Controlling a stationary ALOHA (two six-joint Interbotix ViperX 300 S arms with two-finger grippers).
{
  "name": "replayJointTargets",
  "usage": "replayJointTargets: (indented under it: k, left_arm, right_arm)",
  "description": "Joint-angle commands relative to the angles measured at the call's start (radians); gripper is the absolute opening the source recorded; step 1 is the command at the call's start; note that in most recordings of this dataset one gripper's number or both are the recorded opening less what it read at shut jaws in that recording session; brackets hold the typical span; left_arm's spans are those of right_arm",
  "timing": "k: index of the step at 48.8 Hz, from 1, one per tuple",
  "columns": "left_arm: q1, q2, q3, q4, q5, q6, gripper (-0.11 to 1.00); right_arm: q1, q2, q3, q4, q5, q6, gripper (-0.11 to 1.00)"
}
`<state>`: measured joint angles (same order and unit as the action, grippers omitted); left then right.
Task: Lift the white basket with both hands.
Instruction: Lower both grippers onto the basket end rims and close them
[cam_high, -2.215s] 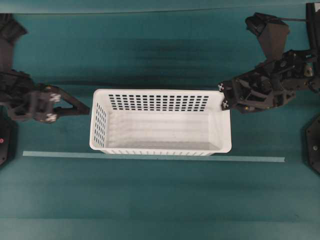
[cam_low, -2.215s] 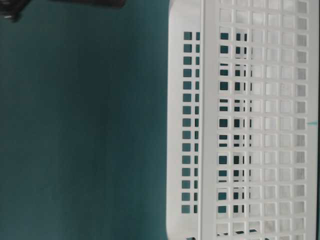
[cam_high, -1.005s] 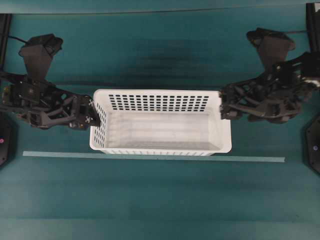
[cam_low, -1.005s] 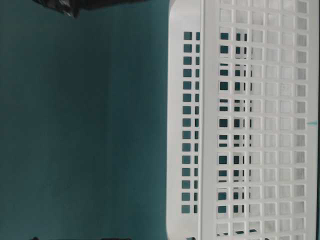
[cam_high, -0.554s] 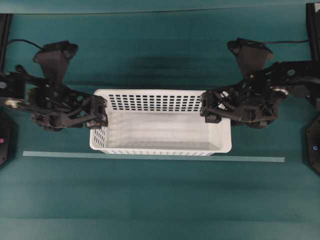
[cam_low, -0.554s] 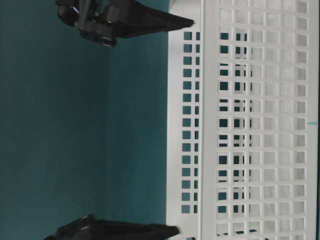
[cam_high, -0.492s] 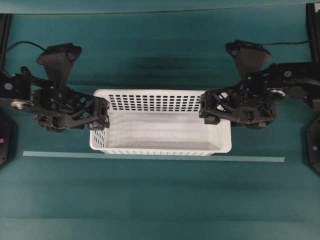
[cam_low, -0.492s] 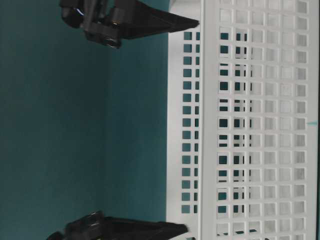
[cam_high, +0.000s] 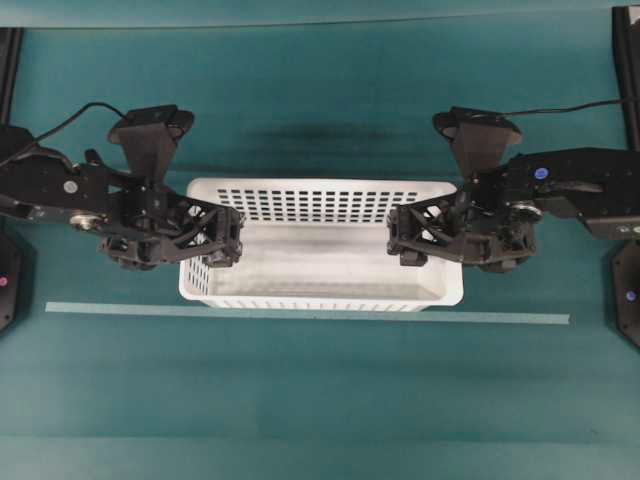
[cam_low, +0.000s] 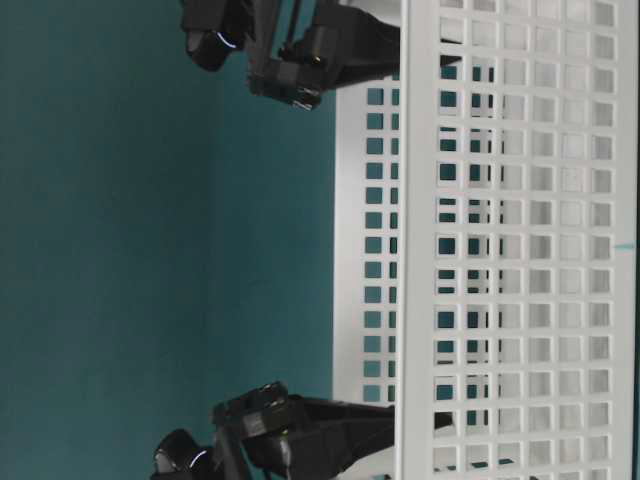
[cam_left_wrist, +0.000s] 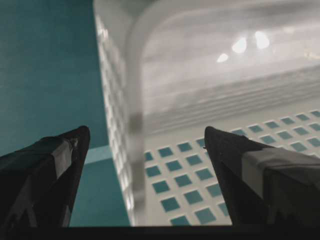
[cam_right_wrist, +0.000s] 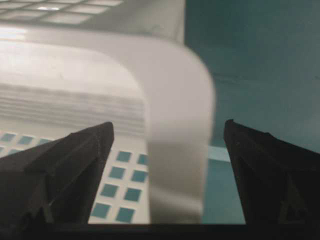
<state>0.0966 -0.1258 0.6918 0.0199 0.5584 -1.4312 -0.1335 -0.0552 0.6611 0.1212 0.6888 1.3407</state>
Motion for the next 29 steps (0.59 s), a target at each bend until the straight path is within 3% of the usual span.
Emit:
replayJointTargets:
  k: [1, 29]
  left_arm:
    - [0.003, 0.028, -0.006, 0.003, -0.029, 0.0, 0.95]
    - [0.002, 0.035, 0.031, 0.003, -0.037, 0.0, 0.93]
  right_arm:
    - [0.005, 0.031, -0.005, -0.008, -0.028, 0.002, 0.93]
    - [0.003, 0.044, 0.014, -0.009, -0.071, 0.003, 0.92]
